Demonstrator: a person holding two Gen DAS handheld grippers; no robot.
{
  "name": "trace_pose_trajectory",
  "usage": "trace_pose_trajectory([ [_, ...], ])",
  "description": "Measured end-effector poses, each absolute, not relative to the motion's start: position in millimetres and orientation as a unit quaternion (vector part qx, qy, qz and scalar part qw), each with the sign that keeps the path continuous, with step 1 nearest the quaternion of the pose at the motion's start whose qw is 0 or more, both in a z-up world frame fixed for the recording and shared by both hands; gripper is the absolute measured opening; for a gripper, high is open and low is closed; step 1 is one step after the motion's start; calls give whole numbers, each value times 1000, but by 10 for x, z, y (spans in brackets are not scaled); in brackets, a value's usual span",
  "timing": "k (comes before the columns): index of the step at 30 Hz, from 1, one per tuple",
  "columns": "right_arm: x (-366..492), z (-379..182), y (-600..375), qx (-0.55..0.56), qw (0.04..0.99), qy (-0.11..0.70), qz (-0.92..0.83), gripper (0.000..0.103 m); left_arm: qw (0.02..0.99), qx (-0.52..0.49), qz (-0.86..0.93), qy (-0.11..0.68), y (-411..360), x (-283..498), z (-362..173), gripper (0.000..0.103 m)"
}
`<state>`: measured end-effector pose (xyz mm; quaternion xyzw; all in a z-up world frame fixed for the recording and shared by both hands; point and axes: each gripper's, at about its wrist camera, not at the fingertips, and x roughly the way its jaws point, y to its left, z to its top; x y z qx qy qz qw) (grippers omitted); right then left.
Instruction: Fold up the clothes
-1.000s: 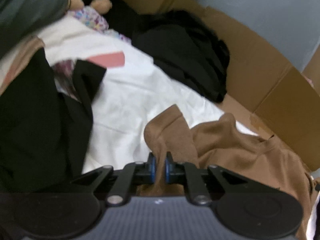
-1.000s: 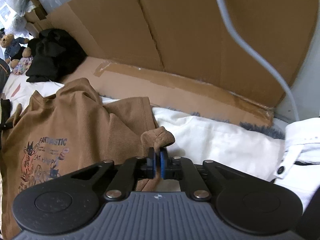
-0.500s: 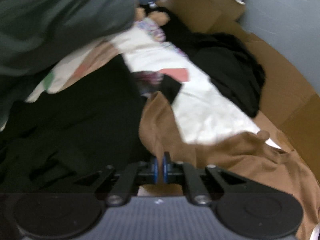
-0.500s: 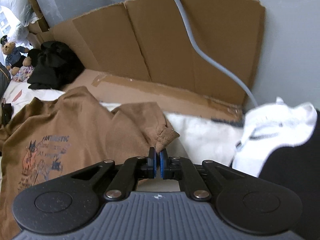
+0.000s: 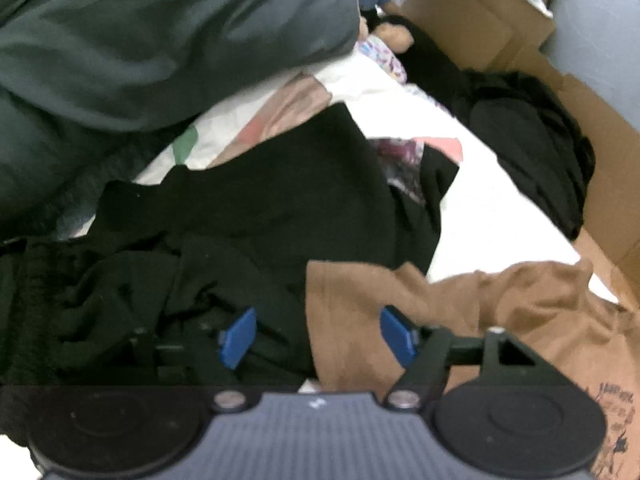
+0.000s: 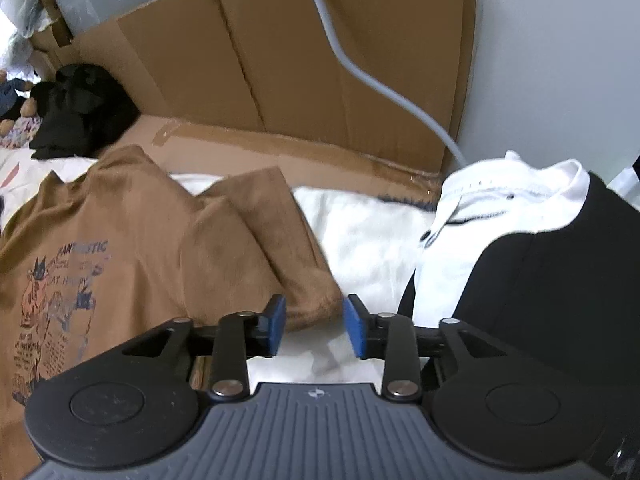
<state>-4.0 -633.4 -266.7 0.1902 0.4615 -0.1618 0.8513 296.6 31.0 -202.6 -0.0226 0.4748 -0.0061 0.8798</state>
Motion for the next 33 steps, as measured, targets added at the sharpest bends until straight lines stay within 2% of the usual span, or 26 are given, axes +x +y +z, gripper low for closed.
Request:
trace_pose_trajectory([
  [7, 248, -2517, -6431, 171, 870, 431, -166, 43, 890, 35, -38, 454, 82, 3077, -2080, 78],
  [10, 425, -2494, -6444, 155, 878, 422, -162, 43, 886, 22, -39, 462, 46, 3189, -2148, 78],
  [19, 950, -2821, -6438, 144, 875, 435, -158, 44, 872, 28, -28, 488, 7, 3310, -2380, 78],
  [23, 1142, -3069, -6434, 152, 866, 452, -154, 52, 869, 14, -28, 494, 86, 3308, -2451, 77],
  [33, 1377, -3309, -6389, 160, 858, 467, -144, 60, 867, 9, -53, 495, 124, 3287, -2550, 77],
])
